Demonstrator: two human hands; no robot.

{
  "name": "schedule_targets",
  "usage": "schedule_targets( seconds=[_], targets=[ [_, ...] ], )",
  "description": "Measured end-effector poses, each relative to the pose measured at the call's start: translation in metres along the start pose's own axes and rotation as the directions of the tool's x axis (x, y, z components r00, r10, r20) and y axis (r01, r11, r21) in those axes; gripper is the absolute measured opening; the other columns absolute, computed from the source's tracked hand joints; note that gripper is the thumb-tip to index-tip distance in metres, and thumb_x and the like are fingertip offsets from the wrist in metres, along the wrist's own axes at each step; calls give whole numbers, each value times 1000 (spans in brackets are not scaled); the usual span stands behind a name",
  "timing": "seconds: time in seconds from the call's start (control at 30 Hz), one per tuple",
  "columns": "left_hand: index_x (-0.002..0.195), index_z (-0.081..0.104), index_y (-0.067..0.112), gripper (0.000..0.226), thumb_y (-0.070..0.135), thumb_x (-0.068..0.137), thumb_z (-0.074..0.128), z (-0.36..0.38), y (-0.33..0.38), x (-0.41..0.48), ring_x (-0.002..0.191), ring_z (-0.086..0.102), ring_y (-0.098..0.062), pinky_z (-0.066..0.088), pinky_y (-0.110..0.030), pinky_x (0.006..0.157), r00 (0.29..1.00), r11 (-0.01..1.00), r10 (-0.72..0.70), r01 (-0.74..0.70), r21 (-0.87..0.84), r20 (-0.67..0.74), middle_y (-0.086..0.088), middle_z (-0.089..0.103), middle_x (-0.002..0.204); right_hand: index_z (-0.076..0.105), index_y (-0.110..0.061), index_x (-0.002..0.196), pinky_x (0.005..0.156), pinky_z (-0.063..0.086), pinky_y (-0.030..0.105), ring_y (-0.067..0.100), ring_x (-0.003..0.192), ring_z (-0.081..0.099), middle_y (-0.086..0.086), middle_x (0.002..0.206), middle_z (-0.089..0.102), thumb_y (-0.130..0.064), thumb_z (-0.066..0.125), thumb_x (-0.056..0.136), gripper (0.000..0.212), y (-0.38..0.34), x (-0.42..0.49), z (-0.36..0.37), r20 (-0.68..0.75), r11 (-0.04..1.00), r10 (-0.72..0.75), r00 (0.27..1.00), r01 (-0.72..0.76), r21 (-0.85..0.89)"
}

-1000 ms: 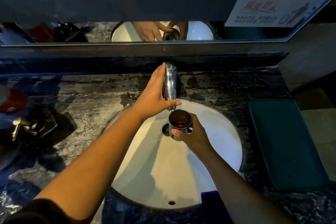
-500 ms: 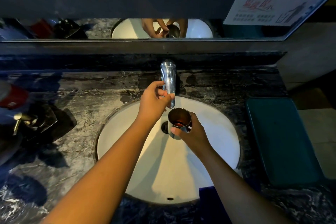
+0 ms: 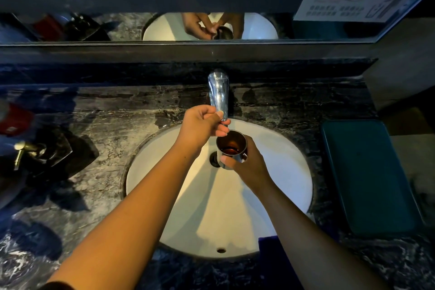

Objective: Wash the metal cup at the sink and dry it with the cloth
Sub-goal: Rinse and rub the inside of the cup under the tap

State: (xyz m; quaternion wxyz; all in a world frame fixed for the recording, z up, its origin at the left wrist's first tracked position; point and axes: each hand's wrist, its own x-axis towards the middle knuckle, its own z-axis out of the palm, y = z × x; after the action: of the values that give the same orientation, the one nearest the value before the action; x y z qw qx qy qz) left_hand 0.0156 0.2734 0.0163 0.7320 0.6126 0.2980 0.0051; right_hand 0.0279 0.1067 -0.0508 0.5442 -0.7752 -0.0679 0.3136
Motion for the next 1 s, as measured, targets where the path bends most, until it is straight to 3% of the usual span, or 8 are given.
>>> schedule_targets(
  seconds=[0.17, 0.3, 0.5, 0.7, 1.0],
  targets=[
    [103, 62, -10, 19, 7, 99, 55, 0, 3, 5, 52, 68, -11, 59, -22, 56, 1000, 999, -2, 2, 35, 2, -22, 69, 80, 50, -32, 130, 83, 44, 12, 0, 111, 57, -20, 118, 60, -17, 82, 80, 61, 3, 9, 1, 9, 1000, -5, 1000, 5, -12],
    [94, 63, -5, 14, 6, 98, 56, -4, 6, 7, 51, 66, -12, 58, -21, 54, 999, 997, -4, 1, 73, 35, -19, 69, 76, 51, -27, 133, 89, 46, 19, 9, 117, 58, -10, 125, 62, -16, 82, 80, 63, 7, 17, 0, 16, 1000, -5, 1000, 5, -16],
    [102, 62, -16, 24, 7, 96, 59, -13, 16, 14, 58, 66, -19, 58, -24, 57, 994, 983, -56, 38, 177, 95, -21, 71, 82, 53, -30, 133, 98, 50, 29, 7, 117, 60, -13, 124, 65, -19, 82, 77, 63, 10, 24, 0, 17, 1000, -12, 1000, 12, -12],
    [104, 61, -18, 24, 5, 97, 58, -10, 14, 12, 55, 67, -13, 57, -22, 57, 996, 988, -50, 37, 150, 79, -18, 70, 77, 51, -31, 131, 83, 42, 12, -3, 107, 57, -20, 116, 61, -16, 82, 81, 61, 1, 27, 1, 38, 1000, 12, 999, -11, -13],
    [105, 60, -19, 24, 3, 98, 55, -6, 17, 9, 51, 65, -12, 59, -22, 57, 997, 994, -55, 50, 93, 53, -16, 68, 73, 51, -31, 127, 82, 41, 10, -3, 109, 58, -12, 121, 63, -15, 82, 81, 58, 4, 26, -1, 53, 999, -8, 999, 10, -45]
  ],
)
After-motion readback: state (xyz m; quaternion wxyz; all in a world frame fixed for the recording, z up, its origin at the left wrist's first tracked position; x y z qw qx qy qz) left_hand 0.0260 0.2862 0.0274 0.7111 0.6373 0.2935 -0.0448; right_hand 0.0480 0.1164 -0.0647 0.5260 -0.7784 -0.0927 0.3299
